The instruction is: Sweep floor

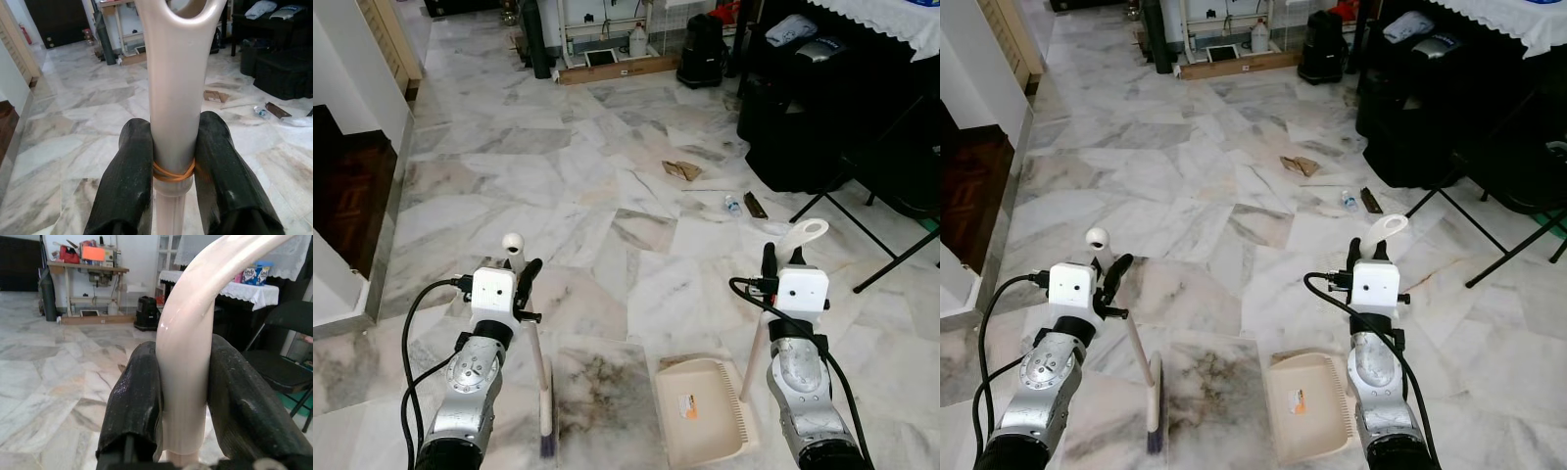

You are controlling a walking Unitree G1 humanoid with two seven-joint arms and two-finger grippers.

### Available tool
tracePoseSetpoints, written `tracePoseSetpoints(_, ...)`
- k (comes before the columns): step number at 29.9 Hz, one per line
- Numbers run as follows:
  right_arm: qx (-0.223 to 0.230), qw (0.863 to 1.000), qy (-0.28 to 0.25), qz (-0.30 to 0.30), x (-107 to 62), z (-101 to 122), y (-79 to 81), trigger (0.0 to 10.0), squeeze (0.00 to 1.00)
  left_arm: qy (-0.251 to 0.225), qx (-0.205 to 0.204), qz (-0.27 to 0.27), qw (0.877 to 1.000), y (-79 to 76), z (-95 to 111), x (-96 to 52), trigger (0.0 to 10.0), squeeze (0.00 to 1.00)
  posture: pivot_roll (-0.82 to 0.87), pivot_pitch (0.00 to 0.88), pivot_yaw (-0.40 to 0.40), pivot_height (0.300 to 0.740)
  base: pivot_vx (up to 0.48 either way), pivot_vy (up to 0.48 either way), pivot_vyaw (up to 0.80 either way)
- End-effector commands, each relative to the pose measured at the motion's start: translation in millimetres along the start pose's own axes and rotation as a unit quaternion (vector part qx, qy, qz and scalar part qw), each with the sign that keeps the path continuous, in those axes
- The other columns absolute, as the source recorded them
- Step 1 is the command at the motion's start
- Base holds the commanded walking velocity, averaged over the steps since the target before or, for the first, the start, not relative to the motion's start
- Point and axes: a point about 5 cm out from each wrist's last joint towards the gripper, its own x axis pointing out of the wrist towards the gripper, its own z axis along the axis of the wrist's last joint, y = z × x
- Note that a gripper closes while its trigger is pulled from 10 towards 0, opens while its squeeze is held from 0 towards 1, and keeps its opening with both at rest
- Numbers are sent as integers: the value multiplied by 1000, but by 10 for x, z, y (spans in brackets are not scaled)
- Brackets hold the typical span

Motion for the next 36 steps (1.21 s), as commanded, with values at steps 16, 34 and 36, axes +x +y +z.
tracePoseSetpoints(16,-2,1000,-11,-5,6,25,-12,10000,0,-15,3,4,1000,51,36,8,10000,0,-74,66,30,740,281,0,0)
tracePoseSetpoints(34,0,1000,-13,-1,24,39,32,10000,0,-18,5,-1,1000,50,47,29,10000,0,-72,43,38,740,361,0,0)
tracePoseSetpoints(36,-1,1000,-13,-1,25,41,32,10000,0,-18,5,-1,1000,47,49,34,10000,0,-72,43,38,740,386,0,0)
